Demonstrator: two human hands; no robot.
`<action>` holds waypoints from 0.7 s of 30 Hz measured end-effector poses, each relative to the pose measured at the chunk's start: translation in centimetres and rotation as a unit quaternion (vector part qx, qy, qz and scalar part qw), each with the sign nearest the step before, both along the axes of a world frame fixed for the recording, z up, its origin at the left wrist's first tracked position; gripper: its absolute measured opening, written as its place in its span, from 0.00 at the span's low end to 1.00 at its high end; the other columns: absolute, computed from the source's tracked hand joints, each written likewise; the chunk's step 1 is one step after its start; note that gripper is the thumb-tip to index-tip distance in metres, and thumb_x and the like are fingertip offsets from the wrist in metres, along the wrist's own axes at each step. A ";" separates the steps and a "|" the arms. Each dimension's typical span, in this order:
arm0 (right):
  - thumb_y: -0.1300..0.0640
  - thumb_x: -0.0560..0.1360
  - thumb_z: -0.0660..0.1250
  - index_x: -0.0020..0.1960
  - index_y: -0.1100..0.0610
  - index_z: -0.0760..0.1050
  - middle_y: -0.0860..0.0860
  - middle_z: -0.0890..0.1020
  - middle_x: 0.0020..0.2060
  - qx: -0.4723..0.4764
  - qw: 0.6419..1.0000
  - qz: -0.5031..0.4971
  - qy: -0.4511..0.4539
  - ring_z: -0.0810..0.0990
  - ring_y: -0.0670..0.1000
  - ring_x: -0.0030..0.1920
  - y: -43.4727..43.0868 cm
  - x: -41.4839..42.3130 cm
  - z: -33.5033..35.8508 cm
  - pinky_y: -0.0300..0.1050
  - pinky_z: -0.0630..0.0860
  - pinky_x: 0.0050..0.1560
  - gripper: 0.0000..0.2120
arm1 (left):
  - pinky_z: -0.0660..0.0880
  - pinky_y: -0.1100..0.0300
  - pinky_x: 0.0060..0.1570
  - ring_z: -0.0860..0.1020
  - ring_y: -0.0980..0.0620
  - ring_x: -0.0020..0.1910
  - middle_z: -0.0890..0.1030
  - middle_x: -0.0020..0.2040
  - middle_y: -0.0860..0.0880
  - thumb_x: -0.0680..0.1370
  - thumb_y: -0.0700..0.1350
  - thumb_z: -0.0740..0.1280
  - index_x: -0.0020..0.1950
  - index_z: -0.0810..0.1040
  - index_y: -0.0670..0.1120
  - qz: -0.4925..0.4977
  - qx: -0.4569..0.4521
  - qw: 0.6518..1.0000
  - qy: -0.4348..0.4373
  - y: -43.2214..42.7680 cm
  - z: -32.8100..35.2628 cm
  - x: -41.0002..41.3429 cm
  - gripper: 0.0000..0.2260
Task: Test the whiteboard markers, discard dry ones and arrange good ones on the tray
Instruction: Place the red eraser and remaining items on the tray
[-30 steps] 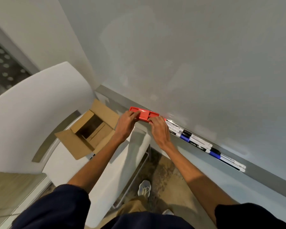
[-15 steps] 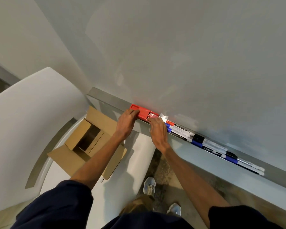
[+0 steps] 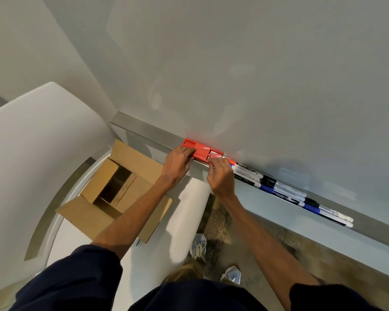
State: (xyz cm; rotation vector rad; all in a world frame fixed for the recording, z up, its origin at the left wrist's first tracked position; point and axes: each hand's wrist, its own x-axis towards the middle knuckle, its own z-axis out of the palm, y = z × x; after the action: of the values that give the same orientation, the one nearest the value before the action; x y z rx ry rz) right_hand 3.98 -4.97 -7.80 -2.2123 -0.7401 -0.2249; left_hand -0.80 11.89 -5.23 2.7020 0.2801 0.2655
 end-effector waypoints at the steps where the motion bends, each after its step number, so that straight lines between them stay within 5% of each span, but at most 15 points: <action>1: 0.74 0.72 0.65 0.51 0.66 0.80 0.58 0.82 0.43 -0.001 1.000 -0.001 0.000 0.78 0.57 0.44 -0.2 0.0 0.0 0.48 0.74 0.47 0.11 | 0.76 0.51 0.50 0.78 0.44 0.55 0.82 0.57 0.45 0.78 0.43 0.68 0.63 0.79 0.44 -0.001 -0.002 1.000 -0.003 -0.2 0.1 -0.1 0.13; 13: 0.62 0.77 0.68 0.56 0.63 0.78 0.56 0.82 0.50 -0.034 0.998 -0.008 -0.045 0.79 0.55 0.52 -1.0 0.4 -1.1 0.49 0.76 0.56 0.09 | 0.72 0.49 0.61 0.75 0.44 0.61 0.78 0.62 0.43 0.77 0.45 0.70 0.63 0.78 0.43 0.000 0.025 0.999 -0.019 -1.5 -0.2 -0.4 0.15; 21: 0.61 0.77 0.69 0.53 0.60 0.80 0.54 0.83 0.47 -0.103 0.995 -0.009 -0.010 0.79 0.54 0.48 -0.8 0.8 0.4 0.50 0.77 0.51 0.06 | 0.77 0.50 0.53 0.77 0.44 0.55 0.80 0.55 0.42 0.76 0.43 0.70 0.58 0.81 0.42 -0.026 -0.001 0.999 -0.032 -2.1 -0.1 0.2 0.11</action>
State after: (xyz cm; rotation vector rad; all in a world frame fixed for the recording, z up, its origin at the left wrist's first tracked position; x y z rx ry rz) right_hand 4.80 -5.72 -7.38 -2.4154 -0.7835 -0.1871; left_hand -0.61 9.81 -5.38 2.6886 0.1916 0.3364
